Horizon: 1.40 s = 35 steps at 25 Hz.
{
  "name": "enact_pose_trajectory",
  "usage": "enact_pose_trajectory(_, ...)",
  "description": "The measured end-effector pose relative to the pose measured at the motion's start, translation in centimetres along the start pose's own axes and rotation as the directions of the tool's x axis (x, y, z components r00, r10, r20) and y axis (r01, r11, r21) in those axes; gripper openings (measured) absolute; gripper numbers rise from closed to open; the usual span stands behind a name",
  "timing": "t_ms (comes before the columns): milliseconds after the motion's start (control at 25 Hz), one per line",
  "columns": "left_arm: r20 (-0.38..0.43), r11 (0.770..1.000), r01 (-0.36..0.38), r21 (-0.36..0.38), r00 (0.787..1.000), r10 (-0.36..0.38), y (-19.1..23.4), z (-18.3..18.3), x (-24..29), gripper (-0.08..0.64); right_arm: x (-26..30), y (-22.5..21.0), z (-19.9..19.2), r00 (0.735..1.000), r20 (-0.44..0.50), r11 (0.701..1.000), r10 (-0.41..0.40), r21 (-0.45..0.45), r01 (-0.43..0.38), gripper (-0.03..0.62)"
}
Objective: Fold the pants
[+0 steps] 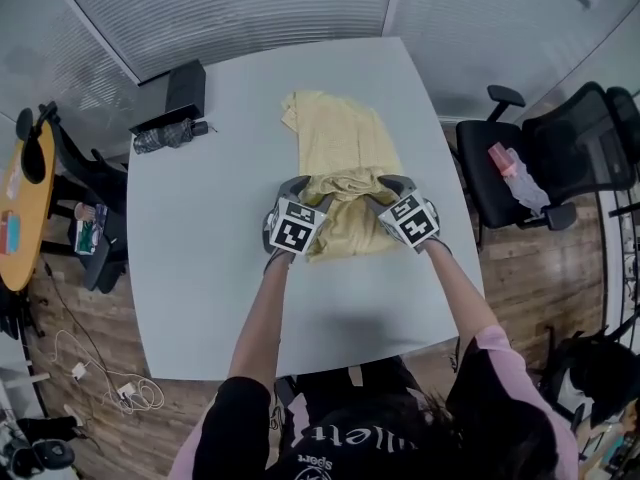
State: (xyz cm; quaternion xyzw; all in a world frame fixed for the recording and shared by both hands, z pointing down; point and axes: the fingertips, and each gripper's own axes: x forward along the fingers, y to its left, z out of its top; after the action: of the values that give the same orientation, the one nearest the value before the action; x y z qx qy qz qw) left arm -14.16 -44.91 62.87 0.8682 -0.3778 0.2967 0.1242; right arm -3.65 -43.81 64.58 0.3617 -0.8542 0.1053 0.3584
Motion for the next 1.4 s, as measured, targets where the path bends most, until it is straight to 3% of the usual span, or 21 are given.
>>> enact_pose_trajectory(120, 0.005, 0.999, -0.014, -0.043, 1.000, 0.015, 0.3, -0.4, -0.8, 0.239, -1.0, 0.5, 0.1, 1.000, 0.017, 0.999, 0.015, 0.030, -0.016, 0.217)
enact_pose_trajectory(280, 0.015, 0.999, -0.021, -0.047, 1.000, 0.022, -0.1, 0.2, -2.5, 0.239, -3.1, 1.0, 1.0, 0.997, 0.067, 0.998, 0.025, 0.047, -0.028, 0.236)
enact_pose_trajectory(560, 0.138, 0.997, -0.052, -0.063, 0.989, 0.060, -2.5, 2.7, -8.0, 0.239, -7.8, 4.1, 3.5, 0.976, 0.198, 0.993, 0.094, 0.045, -0.105, 0.184)
enact_pose_trajectory(1000, 0.268, 0.997, -0.071, 0.024, 0.961, 0.062, -10.8, 6.0, -16.9, 0.236, -17.0, 9.4, 5.1, 0.922, 0.361, 0.986, 0.140, 0.035, -0.164, 0.135)
enact_pose_trajectory(1240, 0.320, 0.995, -0.099, 0.007, 0.943, 0.092, -15.4, 6.6, -21.2, 0.233, -21.8, 12.2, 4.0, 0.902, 0.400, 0.984, 0.164, -0.001, -0.179, 0.126)
enact_pose_trajectory(1400, 0.323, 0.995, -0.101, 0.010, 0.942, 0.093, -19.0, 6.2, -23.0, 0.230, -25.0, 13.8, 2.4, 0.881, 0.433, 0.976, 0.190, 0.015, -0.218, 0.118)
